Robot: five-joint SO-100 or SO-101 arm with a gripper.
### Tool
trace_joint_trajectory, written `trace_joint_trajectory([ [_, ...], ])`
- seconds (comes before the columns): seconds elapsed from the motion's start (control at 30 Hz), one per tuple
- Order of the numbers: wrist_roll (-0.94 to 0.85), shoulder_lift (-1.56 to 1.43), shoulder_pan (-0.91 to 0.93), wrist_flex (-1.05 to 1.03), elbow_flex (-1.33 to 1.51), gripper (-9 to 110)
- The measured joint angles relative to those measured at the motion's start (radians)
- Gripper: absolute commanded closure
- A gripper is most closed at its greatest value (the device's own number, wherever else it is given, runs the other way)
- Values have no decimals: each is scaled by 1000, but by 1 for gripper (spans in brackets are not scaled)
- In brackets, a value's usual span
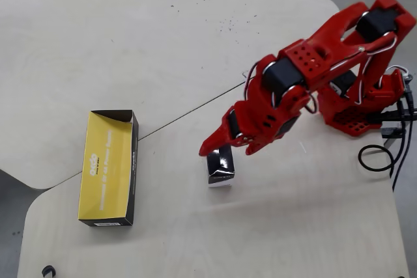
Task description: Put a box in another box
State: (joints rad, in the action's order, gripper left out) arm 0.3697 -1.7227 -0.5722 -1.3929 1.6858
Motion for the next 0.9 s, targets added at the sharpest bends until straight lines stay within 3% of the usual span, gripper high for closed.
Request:
trace_joint_trajectory([
  [0.53,-89,259,48,198,52,63],
  [0.9,-179,285,80,311,114,86],
])
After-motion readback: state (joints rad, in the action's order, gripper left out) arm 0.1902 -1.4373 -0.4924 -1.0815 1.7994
